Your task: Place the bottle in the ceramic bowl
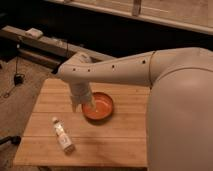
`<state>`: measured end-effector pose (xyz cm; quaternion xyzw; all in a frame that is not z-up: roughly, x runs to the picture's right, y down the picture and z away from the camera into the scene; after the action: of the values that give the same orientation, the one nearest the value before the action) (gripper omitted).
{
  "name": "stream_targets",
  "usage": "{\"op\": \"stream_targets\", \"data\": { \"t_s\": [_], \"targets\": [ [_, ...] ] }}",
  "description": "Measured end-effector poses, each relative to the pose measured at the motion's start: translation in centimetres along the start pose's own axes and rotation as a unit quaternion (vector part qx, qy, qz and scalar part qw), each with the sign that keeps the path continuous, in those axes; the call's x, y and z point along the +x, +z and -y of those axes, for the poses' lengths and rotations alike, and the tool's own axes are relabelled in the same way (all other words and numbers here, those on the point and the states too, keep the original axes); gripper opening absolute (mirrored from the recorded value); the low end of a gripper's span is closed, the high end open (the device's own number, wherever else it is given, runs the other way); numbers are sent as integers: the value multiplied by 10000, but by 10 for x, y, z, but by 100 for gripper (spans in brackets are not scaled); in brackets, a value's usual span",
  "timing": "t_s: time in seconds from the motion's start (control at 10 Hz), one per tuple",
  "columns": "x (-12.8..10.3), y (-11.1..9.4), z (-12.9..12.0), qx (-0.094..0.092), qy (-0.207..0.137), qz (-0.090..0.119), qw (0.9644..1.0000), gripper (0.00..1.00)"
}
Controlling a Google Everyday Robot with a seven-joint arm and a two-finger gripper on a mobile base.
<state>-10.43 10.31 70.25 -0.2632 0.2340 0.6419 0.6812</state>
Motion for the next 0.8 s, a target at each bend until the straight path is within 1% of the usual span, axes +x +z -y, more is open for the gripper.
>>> {"op": "stream_targets", "data": {
  "t_s": [0.2, 0.3, 0.4, 0.5, 0.6, 0.7, 0.8],
  "targets": [
    [0, 1, 0, 10, -9, 1, 10000, 65],
    [1, 2, -1, 99, -137, 80, 9998, 65],
    [6, 4, -13, 136, -331, 147, 9993, 65],
    [13, 7, -30, 182, -586, 212, 9979, 65],
    [19, 11, -41, 223, -788, 232, 9964, 65],
    [25, 22, -62, 250, -1126, 207, 9931, 65],
    [28, 34, -75, 224, -1383, 154, 9900, 65]
  ]
}}
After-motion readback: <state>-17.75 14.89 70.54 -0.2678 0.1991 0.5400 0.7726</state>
